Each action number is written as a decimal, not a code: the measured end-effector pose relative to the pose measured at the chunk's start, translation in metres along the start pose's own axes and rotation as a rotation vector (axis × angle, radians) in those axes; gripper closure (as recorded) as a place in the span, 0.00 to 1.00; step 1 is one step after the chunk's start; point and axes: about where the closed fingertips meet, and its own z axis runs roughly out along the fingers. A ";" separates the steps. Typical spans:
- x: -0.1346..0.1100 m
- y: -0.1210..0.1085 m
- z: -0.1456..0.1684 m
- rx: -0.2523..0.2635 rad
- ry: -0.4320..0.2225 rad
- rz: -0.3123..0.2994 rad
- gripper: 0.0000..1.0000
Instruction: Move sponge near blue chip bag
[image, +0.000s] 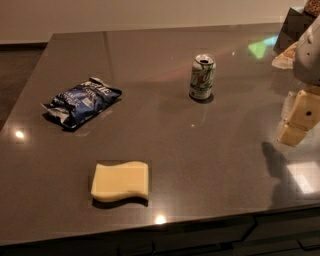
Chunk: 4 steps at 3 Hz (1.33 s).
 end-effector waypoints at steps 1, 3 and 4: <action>0.000 0.000 0.000 0.000 0.000 0.000 0.00; -0.073 0.026 0.038 -0.095 -0.050 -0.138 0.00; -0.105 0.051 0.061 -0.141 -0.085 -0.194 0.00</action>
Offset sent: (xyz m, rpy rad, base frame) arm 0.0044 0.0895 -0.0286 0.0079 0.1024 0.1844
